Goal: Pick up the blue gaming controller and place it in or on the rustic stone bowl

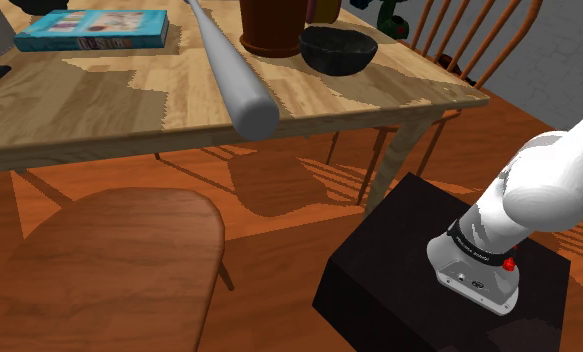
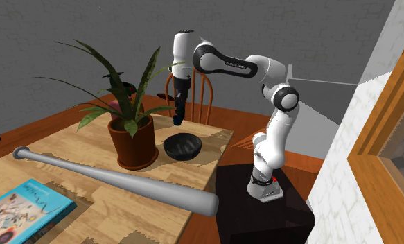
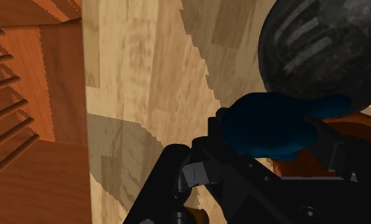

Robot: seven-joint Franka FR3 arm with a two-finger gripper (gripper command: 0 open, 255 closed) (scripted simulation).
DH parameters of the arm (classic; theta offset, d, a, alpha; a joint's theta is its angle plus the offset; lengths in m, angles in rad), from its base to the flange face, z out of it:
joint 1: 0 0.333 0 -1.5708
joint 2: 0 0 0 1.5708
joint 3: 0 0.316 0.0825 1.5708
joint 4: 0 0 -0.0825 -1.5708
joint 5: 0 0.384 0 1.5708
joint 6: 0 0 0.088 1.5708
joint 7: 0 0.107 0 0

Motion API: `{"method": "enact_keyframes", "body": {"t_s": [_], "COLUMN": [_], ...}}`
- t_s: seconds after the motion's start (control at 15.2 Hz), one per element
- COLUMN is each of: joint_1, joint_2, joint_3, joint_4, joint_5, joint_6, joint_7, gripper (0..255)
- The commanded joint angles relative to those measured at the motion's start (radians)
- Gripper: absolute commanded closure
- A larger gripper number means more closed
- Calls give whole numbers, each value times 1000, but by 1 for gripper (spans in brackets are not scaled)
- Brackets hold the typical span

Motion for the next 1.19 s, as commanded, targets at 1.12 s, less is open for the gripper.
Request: {"method": "enact_keyframes", "body": {"t_s": [1.12], "joint_1": [70], "joint_2": [-146], "joint_3": [135], "joint_4": [-264], "joint_5": [23], "joint_6": [100], "joint_7": [214], "gripper": [255]}}
